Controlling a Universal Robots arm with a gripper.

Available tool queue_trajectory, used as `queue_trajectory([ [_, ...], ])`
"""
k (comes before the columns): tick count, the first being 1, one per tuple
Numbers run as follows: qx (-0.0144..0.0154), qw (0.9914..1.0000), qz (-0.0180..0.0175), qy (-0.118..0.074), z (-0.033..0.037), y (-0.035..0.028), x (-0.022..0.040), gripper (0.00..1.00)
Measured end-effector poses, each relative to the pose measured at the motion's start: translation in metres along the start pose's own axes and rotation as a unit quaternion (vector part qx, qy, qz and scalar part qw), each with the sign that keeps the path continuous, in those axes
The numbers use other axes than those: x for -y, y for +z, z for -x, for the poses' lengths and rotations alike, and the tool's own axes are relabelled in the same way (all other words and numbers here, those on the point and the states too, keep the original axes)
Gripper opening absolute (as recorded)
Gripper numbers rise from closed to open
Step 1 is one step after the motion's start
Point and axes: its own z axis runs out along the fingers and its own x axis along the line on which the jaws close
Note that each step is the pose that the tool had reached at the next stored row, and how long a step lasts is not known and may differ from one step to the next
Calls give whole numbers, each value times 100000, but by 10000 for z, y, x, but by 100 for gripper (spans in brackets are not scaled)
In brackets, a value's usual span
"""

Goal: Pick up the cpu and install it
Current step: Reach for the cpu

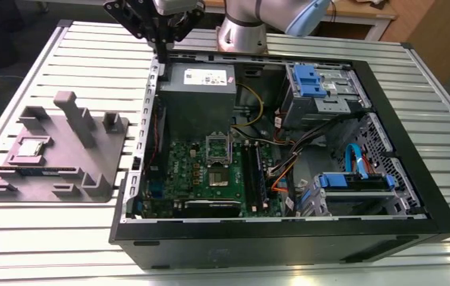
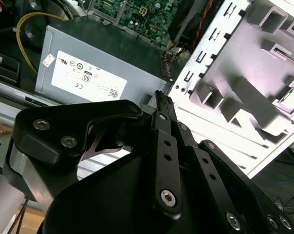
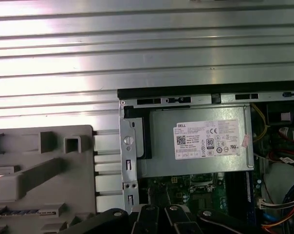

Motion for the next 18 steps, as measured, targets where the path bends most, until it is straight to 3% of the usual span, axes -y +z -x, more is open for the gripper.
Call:
queue_trajectory([
  [18,2,100000,2,-4,-281,-6,21,11],
])
